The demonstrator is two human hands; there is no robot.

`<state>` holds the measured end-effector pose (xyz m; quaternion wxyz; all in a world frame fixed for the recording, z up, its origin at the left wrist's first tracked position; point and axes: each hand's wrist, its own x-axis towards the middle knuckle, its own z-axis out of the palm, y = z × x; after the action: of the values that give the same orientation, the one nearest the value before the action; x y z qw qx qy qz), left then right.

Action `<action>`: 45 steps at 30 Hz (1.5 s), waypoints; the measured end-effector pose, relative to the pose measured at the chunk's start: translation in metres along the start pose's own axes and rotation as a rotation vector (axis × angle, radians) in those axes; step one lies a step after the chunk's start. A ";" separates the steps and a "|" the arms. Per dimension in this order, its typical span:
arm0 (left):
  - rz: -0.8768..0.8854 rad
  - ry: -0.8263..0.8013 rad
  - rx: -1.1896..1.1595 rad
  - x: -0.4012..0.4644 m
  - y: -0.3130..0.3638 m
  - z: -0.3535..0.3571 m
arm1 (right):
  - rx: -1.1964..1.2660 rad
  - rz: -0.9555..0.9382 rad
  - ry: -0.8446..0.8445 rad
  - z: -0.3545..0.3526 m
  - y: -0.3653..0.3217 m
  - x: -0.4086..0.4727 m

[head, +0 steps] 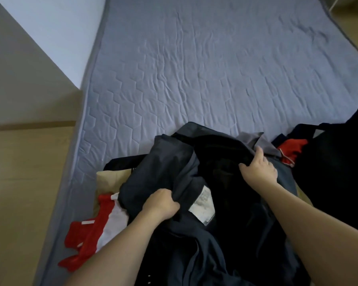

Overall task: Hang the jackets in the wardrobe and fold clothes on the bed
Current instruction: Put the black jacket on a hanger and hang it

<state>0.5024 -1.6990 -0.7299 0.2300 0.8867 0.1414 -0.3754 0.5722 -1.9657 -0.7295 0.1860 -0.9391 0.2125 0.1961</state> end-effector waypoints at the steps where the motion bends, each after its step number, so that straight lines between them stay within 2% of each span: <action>1: -0.014 0.000 -0.048 -0.004 -0.005 -0.005 | -0.034 0.034 -0.045 -0.001 0.001 0.003; 4: -0.093 0.089 -0.244 -0.015 -0.016 -0.020 | -0.147 -0.042 -0.080 -0.005 -0.003 0.002; 7: -0.168 0.169 -0.214 -0.028 -0.019 -0.037 | -0.106 -0.117 -0.007 -0.013 -0.013 -0.011; 9: -0.156 0.169 -0.152 -0.044 -0.017 -0.051 | 0.017 -0.089 0.016 -0.025 -0.023 -0.024; 11: -0.128 0.115 -0.209 -0.068 -0.014 -0.066 | 0.212 -0.061 0.027 -0.047 -0.035 -0.039; 15: 0.026 0.095 -0.295 -0.131 -0.003 -0.108 | 0.604 -0.070 -0.059 -0.109 -0.067 -0.086; 17: 0.094 0.202 -0.301 -0.177 0.001 -0.142 | 0.693 -0.069 -0.104 -0.152 -0.090 -0.124; 19: 0.135 0.375 -0.272 -0.234 0.007 -0.180 | 0.741 -0.121 -0.166 -0.198 -0.116 -0.167; 22: 0.203 0.612 -0.248 -0.323 0.014 -0.241 | 0.727 -0.325 -0.302 -0.266 -0.165 -0.234; 25: 0.263 0.813 -0.175 -0.406 0.014 -0.296 | 0.641 -0.507 -0.371 -0.324 -0.216 -0.295; 28: 0.228 0.979 -0.094 -0.473 0.002 -0.338 | 0.654 -0.636 -0.345 -0.369 -0.267 -0.346; 31: 0.148 1.113 -0.116 -0.525 -0.025 -0.365 | 0.774 -0.682 -0.386 -0.400 -0.310 -0.392; 34: 0.046 1.201 -0.192 -0.567 -0.060 -0.378 | 0.963 -0.617 -0.604 -0.418 -0.348 -0.435; 36: 0.040 1.180 -0.184 -0.590 -0.088 -0.382 | 1.072 -0.586 -0.702 -0.427 -0.379 -0.466; 38: 0.071 1.092 -0.227 -0.607 -0.113 -0.384 | 1.132 -0.566 -0.720 -0.433 -0.413 -0.497; 45: 0.060 0.938 -0.610 -0.632 -0.217 -0.397 | 1.143 -0.706 -0.928 -0.408 -0.517 -0.620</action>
<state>0.2206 -1.3584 -0.0908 0.3993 0.8555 0.3053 0.1241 0.4179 -1.5050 0.0342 0.7560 -0.5341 -0.1274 0.3563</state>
